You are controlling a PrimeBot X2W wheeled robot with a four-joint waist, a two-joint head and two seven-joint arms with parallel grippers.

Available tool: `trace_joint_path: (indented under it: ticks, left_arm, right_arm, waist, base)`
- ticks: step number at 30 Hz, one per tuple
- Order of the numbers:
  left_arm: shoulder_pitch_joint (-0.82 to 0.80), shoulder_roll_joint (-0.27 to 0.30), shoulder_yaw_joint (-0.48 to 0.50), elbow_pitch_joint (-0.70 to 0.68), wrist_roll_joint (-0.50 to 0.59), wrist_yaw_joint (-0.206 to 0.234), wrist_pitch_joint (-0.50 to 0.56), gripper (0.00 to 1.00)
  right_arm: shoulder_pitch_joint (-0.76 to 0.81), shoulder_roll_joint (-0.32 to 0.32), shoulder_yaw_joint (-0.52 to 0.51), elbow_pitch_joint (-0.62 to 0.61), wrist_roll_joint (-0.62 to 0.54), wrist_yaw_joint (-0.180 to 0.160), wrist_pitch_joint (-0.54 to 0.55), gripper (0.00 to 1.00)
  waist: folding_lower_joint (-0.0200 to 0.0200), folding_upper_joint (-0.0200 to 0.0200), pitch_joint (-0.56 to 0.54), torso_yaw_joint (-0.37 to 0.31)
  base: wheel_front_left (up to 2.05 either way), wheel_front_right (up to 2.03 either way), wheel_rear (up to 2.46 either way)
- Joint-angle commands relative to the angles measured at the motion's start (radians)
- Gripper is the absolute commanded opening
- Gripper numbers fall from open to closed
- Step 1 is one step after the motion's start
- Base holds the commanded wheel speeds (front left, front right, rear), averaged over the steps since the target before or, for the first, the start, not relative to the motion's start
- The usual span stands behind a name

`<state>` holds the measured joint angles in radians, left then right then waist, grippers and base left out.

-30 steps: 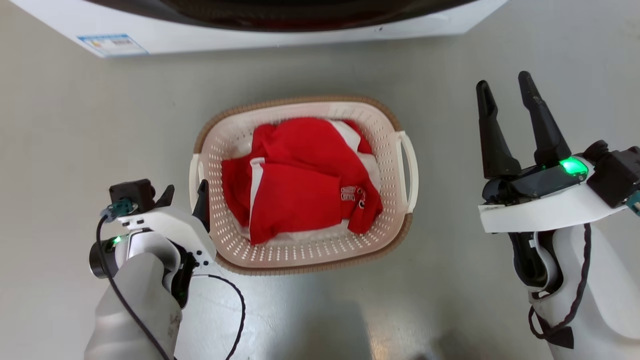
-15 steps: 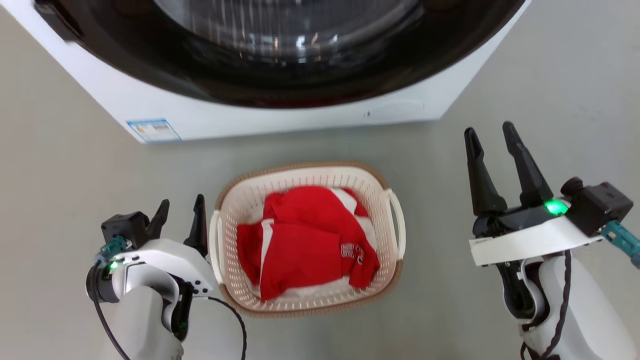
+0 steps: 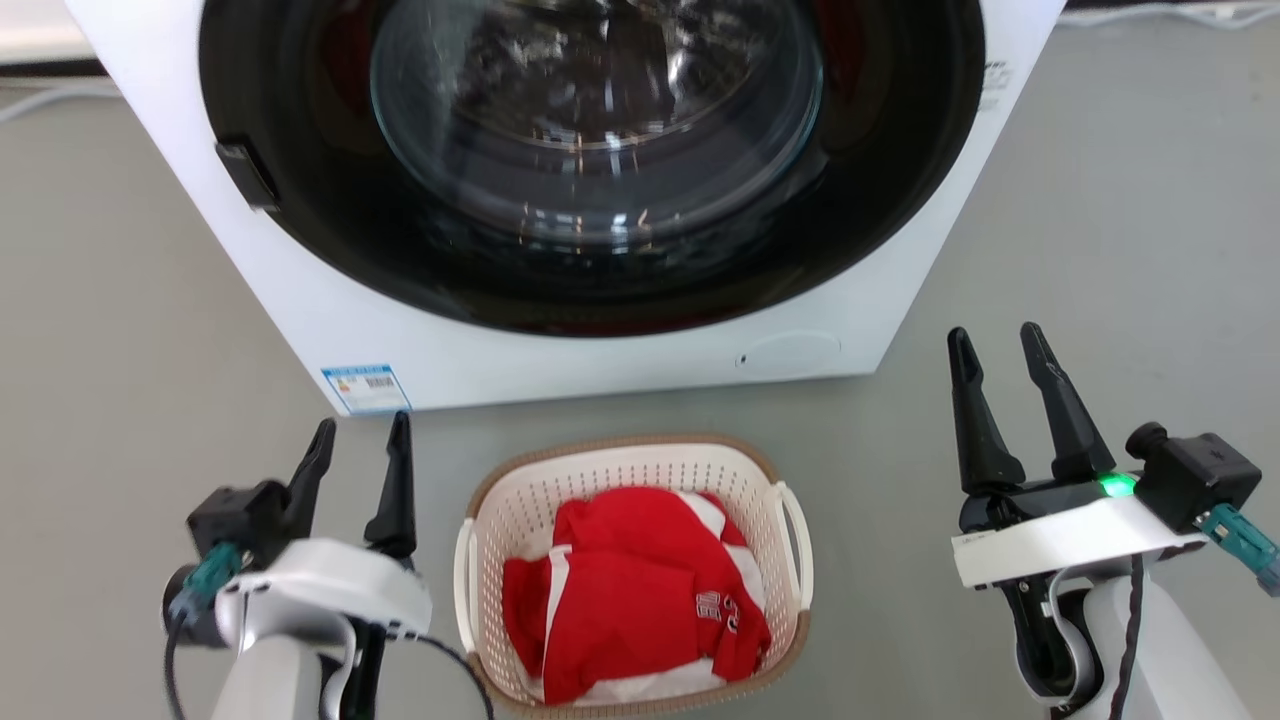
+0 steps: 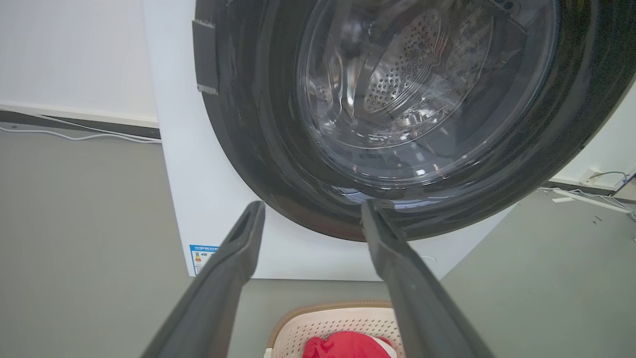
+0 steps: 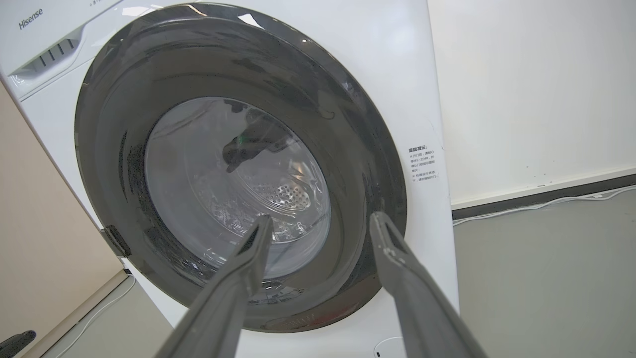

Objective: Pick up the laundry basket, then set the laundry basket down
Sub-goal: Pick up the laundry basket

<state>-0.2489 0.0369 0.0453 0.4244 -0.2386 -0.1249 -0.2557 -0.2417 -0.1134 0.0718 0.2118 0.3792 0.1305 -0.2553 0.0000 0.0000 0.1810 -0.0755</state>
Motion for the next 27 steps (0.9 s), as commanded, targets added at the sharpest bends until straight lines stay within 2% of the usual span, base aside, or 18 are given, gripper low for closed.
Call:
trace_joint_path:
  ticks: [1,5,10,27]
  left_arm:
    - [0.025,0.015,0.035,-0.060,-0.006,-0.006,-0.006,1.00]
    - [0.090,0.014,0.026,-0.151,-0.012,0.000,-0.006,1.00]
    - [0.137,0.014,-0.010,-0.242,-0.017,0.029,-0.006,1.00]
    - [0.204,0.013,-0.048,-0.339,-0.016,0.074,-0.006,1.00]
  right_arm:
    - [0.003,0.004,0.014,-0.022,-0.013,0.000,-0.006,1.00]
    - [0.030,0.009,0.000,-0.020,-0.023,0.000,-0.006,1.00]
    - [0.064,0.014,-0.012,-0.017,-0.036,0.000,-0.006,1.00]
    - [0.112,0.007,-0.034,-0.014,-0.072,0.000,-0.006,1.00]
  waist:
    - [0.0000,0.0000,-0.041,-0.005]
    - [0.0000,0.0000,-0.089,-0.002]
    - [0.0000,0.0000,-0.130,0.012]
    - [0.0000,0.0000,-0.170,0.024]
  base:
    - [0.00,0.00,0.00]
    - [0.00,0.00,0.00]
    - [0.00,0.00,0.00]
    - [0.00,0.00,0.00]
